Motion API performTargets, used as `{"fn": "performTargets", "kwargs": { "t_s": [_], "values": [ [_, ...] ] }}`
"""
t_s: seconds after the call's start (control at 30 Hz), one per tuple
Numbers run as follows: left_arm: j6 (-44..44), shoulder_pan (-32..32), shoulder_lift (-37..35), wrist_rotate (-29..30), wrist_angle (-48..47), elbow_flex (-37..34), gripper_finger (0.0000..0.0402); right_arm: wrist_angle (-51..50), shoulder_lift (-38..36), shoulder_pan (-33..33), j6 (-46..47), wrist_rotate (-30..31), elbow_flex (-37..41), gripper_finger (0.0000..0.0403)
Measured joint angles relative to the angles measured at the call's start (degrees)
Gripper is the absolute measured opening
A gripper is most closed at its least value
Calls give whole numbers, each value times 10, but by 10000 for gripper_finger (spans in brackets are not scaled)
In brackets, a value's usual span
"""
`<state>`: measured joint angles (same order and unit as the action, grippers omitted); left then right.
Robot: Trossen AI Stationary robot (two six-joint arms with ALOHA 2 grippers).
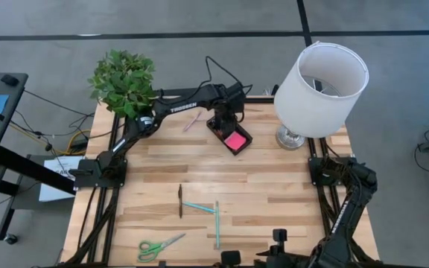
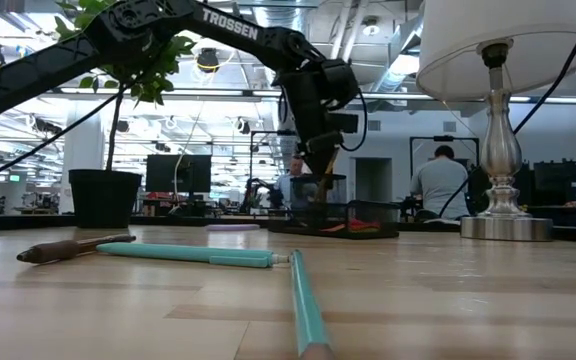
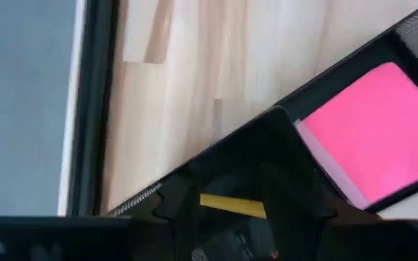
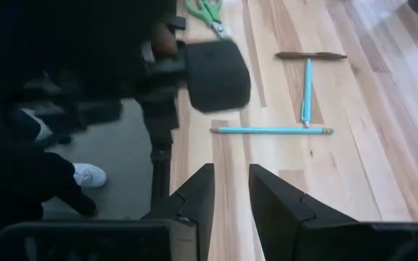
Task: Pick and place office supplies into organizer
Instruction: Put the purple pen into the desk organizer
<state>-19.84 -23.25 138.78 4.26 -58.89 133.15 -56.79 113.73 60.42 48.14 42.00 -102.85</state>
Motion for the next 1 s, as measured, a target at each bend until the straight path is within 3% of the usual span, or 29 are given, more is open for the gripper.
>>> {"fn": "performTargets", "kwargs": {
  "t_s": [0.13,0.37,0.63,0.87,1.0],
  "values": [
    [3,9,-27,16,-30,10,137,-2,0,5,0,3,0,79],
    [64,12,-108,105,-148,17,137,-2,0,22,0,27,0,79],
    [209,23,-195,48,-315,17,137,8,0,38,0,35,0,79],
    [255,82,-234,52,-289,-48,137,6,11,50,11,48,1,79],
    [226,113,-234,51,-201,-84,137,2,25,53,-18,44,0,79]
  ]
}}
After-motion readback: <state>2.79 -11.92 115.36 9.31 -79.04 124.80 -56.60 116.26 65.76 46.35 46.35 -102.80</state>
